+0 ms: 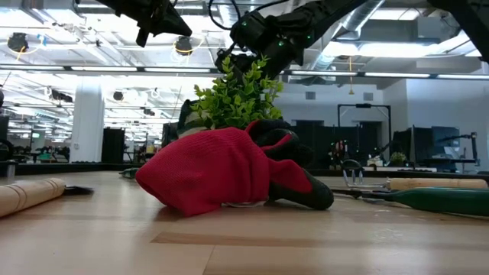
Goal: Pick & Place Garden tools in Gardening bag
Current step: Put the green shear scissors into the brown gardening bag, then adjust the brown gardening bag
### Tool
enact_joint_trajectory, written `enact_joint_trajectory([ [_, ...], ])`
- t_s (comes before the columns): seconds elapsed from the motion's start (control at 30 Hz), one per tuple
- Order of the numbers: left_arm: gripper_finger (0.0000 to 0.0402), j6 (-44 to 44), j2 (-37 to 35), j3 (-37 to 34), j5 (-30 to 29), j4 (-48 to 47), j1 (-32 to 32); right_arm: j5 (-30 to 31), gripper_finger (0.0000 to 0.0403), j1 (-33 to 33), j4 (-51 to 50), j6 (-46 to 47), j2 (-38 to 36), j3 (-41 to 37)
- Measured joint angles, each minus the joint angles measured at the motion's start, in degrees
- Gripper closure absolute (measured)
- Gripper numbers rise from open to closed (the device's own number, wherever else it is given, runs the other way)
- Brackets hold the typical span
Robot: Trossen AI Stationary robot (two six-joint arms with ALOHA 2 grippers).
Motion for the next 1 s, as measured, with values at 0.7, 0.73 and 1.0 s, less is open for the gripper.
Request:
enact_joint_trajectory([
  [0.7,0.0400,0.0,0.0,0.0,-0.1,-0.7,0.0,0.1,0.0238,-4.2,-30.1,-5.6,-1.5,27.0],
  [0.73,0.0400,0.1,0.0,0.0,-0.1,-1.3,0.0,0.1,0.0261,-4.4,-31.1,-5.6,-1.9,27.0],
  [1.0,0.0400,1.4,0.0,0.0,-0.1,-7.5,0.0,0.1,0.0386,-5.8,-36.2,-6.6,-2.8,26.9],
])
